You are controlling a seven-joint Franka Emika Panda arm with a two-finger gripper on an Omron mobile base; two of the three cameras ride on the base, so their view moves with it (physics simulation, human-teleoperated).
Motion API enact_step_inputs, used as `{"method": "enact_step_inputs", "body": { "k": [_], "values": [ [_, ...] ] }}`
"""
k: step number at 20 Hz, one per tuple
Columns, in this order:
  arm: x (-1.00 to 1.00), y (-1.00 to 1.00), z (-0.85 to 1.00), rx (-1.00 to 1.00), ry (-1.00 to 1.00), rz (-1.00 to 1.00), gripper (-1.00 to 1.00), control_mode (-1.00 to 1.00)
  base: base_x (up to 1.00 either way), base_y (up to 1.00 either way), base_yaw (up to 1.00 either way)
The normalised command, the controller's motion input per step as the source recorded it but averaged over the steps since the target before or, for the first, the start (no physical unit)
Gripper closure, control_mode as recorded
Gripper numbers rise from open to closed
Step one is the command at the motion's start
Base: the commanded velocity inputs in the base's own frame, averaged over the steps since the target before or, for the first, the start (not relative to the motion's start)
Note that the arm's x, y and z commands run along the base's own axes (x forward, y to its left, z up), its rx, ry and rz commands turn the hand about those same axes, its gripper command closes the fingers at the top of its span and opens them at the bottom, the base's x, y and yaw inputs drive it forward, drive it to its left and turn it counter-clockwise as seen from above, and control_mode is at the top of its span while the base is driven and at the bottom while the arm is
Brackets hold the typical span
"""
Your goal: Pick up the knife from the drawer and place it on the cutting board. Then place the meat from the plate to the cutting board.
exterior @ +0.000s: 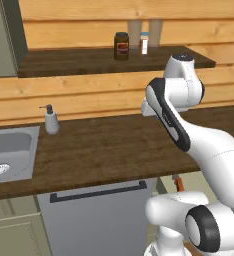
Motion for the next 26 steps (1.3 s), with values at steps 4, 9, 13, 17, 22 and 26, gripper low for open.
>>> {"method": "enact_step_inputs", "body": {
  "k": [4, 9, 13, 17, 22, 26],
  "values": [
    [-0.02, 0.00, 0.00, 0.00, 0.00, 0.00, -1.00, -1.00, 0.00, 0.00, 0.00],
    [0.00, 0.00, 0.00, 0.00, 0.00, 0.00, -1.00, 1.00, -0.36, 0.17, -0.25],
    [0.00, 0.00, 0.00, 0.00, 0.00, 0.00, -1.00, 1.00, -0.53, 0.65, -0.51],
    [0.00, 0.00, 0.00, 0.00, 0.00, 0.00, -1.00, 1.00, -0.09, 0.90, -0.52],
    [0.00, 0.00, 0.00, 0.00, 0.00, 0.00, -1.00, 1.00, 0.15, 0.33, -0.38],
    [0.00, 0.00, 0.00, 0.00, 0.00, 0.00, -1.00, 1.00, 0.50, 0.03, -0.25]
  ]
}}
